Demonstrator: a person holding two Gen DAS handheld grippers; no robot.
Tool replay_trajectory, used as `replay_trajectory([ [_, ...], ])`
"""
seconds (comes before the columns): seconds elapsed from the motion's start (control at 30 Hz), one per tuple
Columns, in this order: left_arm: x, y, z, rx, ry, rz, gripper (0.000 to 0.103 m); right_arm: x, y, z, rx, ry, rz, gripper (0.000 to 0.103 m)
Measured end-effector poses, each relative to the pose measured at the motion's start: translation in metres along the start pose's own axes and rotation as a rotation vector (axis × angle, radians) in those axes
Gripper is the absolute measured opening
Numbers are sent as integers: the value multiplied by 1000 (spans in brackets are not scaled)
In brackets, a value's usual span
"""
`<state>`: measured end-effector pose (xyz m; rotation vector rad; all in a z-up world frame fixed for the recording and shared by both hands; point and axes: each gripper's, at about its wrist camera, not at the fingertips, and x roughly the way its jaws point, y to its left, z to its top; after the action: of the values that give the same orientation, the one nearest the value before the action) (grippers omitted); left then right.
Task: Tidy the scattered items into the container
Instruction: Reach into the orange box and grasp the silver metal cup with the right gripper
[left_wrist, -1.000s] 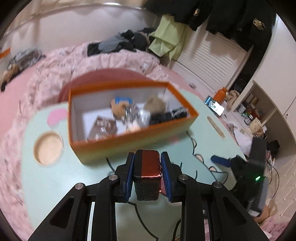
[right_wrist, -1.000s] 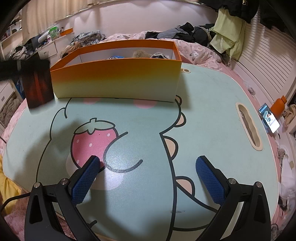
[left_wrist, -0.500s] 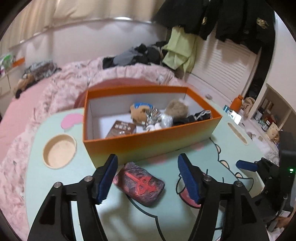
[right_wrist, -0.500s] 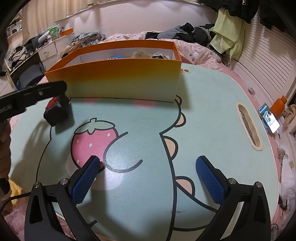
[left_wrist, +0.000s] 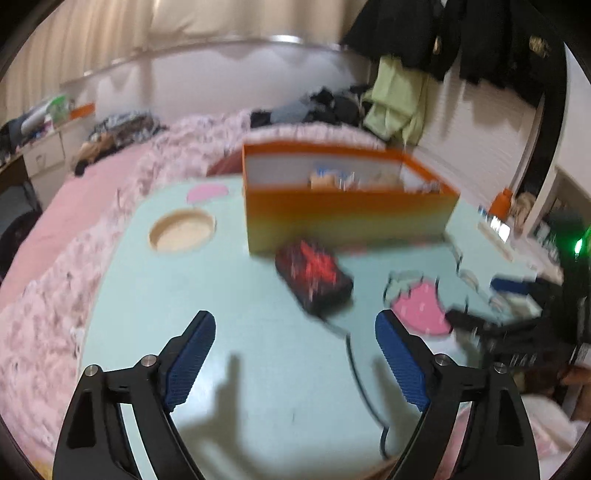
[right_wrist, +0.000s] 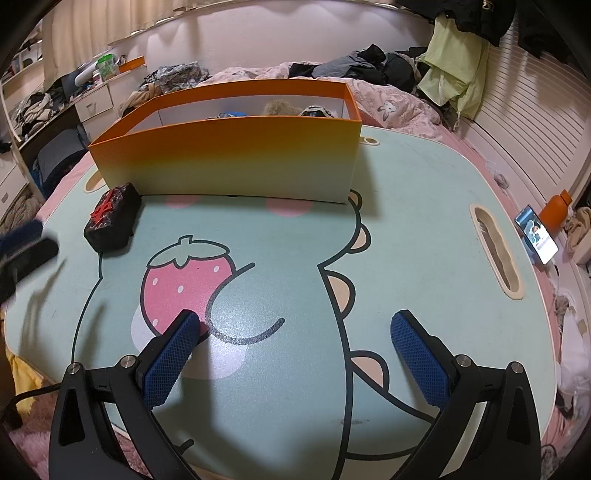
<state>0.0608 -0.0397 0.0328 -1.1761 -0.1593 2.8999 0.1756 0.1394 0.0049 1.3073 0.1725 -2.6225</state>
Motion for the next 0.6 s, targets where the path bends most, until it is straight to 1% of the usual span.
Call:
replay_trajectory([
  [0.13, 7, 2, -8, -34, -1, 33, 88, 0, 1, 0, 0, 0, 0, 103],
  [0.23, 17, 1, -11, -27, 36, 45, 88, 0, 2, 0, 1, 0, -1, 103],
  [0.33, 22, -2, -15, 0, 33, 103, 89, 1, 2, 0, 0, 0, -2, 103],
  [0.37, 23, -4, -16, 12, 30, 112, 91, 1, 1, 0, 1, 0, -2, 103],
  [0.4, 24, -5, -16, 19, 28, 109, 96, 1, 0, 0, 2, 1, -2, 103],
  [0.5, 26, -6, -18, 22, 30, 105, 102, 1, -1, 0, 4, 2, -6, 103],
  [0.6, 25, -7, -18, 24, 28, 104, 102, 0, -1, 0, 13, 6, -13, 103],
])
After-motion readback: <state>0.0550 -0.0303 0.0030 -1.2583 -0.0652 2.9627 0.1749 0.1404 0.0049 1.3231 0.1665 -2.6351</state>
